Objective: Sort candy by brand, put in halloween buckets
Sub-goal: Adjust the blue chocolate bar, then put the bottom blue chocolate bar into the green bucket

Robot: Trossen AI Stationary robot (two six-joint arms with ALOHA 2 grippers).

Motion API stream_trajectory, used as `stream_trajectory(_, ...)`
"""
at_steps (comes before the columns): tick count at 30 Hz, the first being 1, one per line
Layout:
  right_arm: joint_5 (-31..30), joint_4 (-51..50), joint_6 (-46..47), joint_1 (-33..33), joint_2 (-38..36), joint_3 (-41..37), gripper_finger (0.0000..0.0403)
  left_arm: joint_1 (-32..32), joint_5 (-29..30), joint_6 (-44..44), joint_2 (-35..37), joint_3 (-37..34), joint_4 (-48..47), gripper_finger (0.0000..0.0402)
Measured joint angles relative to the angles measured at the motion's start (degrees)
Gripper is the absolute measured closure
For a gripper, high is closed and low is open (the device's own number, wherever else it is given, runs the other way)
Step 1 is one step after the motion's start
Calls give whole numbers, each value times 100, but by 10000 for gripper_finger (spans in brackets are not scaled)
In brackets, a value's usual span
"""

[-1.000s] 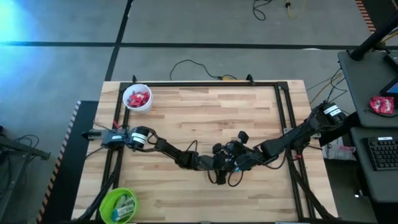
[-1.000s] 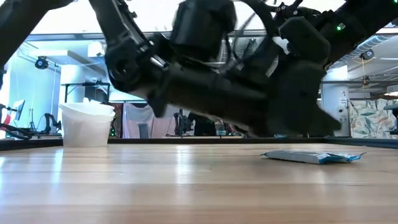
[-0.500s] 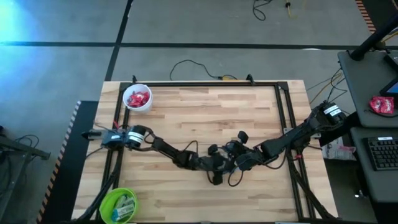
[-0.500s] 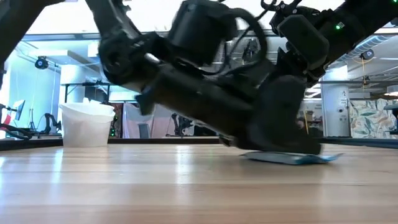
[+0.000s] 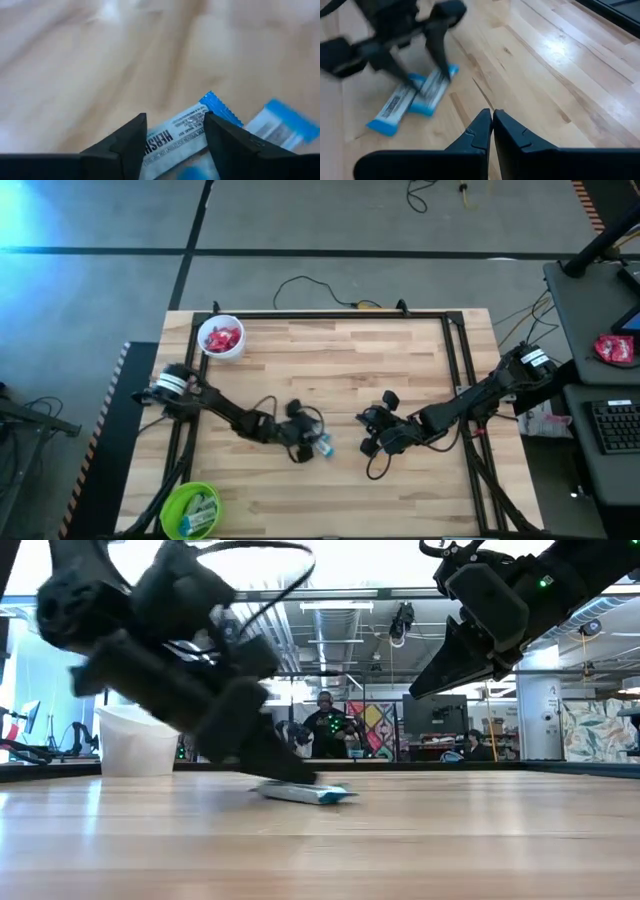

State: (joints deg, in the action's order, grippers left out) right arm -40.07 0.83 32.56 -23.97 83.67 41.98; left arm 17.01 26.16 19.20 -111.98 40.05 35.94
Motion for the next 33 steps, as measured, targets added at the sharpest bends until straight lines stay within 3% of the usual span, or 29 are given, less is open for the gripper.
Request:
stream_trajectory(5,0,-1,0,0,1,0,390,-40,329,-135,1176,-713,-223,196)
stream_trajectory(12,0,-8,0,0,0,0,390,337,-330,-175,1813,-1324,-100,179)
stream_trajectory(17,-2,-5,0,0,1,0,390,383,-335,-332,1343,-1231,205,178)
stream_trajectory(23,0,-7,0,0,1,1,390,371,-973,-851,337,-762,912,178)
stream_trajectory(33,0,-2,0,0,1,0,390,442,-898,-413,-693,-25,1113,178)
